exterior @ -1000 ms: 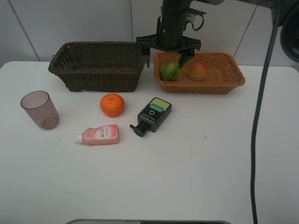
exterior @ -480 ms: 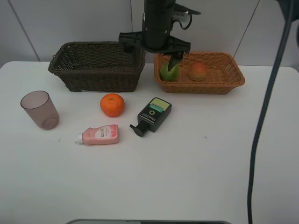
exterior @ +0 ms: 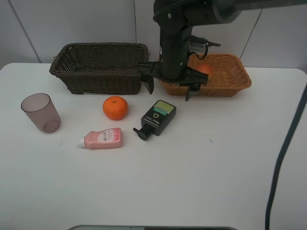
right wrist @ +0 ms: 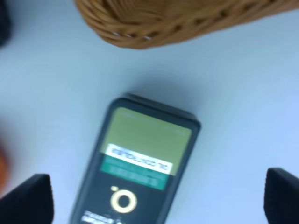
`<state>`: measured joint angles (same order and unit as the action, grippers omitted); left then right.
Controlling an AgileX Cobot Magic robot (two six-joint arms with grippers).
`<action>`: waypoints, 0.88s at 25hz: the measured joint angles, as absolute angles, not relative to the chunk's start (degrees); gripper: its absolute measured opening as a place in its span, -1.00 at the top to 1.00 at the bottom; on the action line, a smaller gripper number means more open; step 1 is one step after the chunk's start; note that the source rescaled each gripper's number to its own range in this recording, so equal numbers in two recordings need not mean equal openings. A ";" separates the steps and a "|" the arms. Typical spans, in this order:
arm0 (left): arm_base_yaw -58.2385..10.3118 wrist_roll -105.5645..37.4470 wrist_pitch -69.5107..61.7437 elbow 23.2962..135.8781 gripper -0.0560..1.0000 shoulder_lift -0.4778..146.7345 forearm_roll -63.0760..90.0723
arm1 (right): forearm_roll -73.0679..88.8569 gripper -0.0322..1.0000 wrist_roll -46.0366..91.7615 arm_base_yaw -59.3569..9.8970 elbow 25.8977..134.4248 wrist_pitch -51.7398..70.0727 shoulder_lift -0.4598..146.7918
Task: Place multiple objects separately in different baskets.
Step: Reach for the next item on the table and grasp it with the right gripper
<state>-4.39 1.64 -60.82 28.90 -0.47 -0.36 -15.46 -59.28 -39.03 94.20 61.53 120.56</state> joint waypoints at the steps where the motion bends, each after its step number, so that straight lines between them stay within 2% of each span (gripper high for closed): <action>1: -4.39 1.64 -60.82 28.90 -0.64 -0.47 -0.36 | -15.46 -1.00 -60.25 -39.09 92.87 60.87 120.56; 12: -4.39 1.64 -60.82 28.90 -0.64 -0.47 -0.36 | -15.45 -1.00 -69.94 -41.04 89.61 52.24 121.29; 22: -4.39 1.64 -60.82 28.90 -0.64 -0.47 -0.36 | -15.45 -1.00 -72.43 -41.35 89.30 52.84 124.28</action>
<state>-4.39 1.64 -60.82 28.90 -0.47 -0.36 -15.45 -72.43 -41.35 89.30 52.84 124.28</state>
